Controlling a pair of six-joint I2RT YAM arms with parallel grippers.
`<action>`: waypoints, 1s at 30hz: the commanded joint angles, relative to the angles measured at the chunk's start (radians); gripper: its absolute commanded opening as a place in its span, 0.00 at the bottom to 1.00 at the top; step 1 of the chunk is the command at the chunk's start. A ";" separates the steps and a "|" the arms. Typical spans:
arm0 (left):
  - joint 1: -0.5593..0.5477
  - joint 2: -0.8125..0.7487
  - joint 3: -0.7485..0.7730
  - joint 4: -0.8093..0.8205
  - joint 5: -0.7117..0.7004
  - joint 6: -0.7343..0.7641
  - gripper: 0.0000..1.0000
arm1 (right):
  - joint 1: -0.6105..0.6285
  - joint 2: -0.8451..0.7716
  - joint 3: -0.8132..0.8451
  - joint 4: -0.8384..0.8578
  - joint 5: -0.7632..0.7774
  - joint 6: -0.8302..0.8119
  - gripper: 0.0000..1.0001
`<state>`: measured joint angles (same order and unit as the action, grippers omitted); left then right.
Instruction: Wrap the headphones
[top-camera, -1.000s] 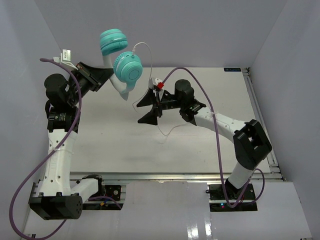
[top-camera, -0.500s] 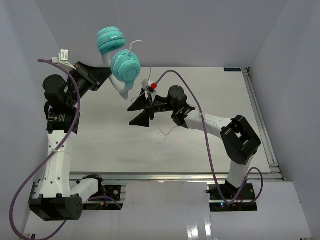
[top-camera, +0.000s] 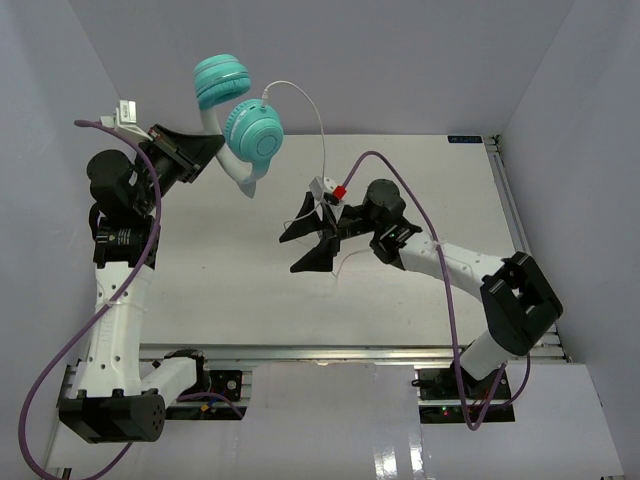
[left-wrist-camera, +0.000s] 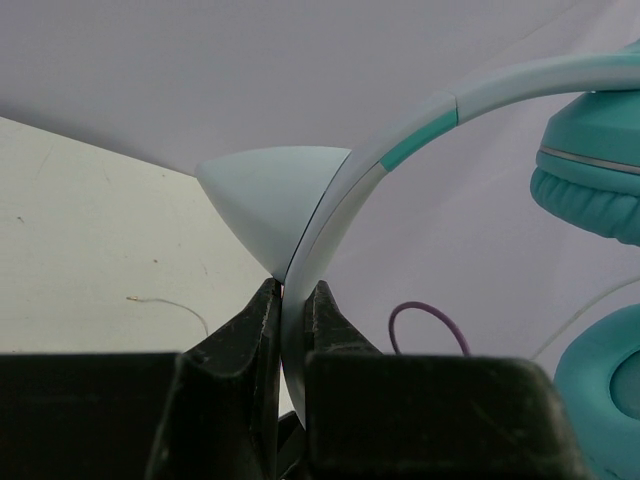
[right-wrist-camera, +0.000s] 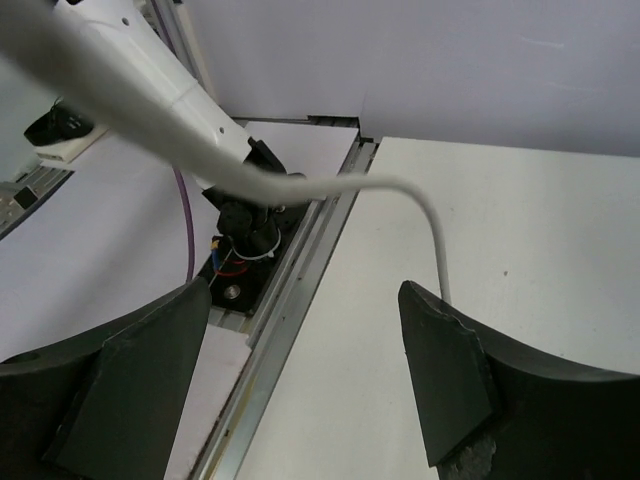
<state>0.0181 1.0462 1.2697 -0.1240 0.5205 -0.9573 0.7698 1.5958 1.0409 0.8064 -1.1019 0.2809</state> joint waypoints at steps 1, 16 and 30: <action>0.003 -0.028 0.023 0.010 -0.054 0.009 0.00 | -0.026 -0.073 0.050 -0.215 -0.037 -0.190 0.82; 0.003 -0.047 0.040 -0.032 -0.086 0.055 0.00 | -0.046 -0.065 0.107 -0.506 0.120 -0.436 0.86; 0.003 -0.082 -0.022 0.021 -0.042 -0.019 0.00 | -0.057 0.114 0.100 0.096 0.054 -0.023 0.92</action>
<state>0.0181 0.9988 1.2615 -0.1808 0.4592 -0.9123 0.6837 1.6557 1.1599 0.5507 -1.0492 0.0208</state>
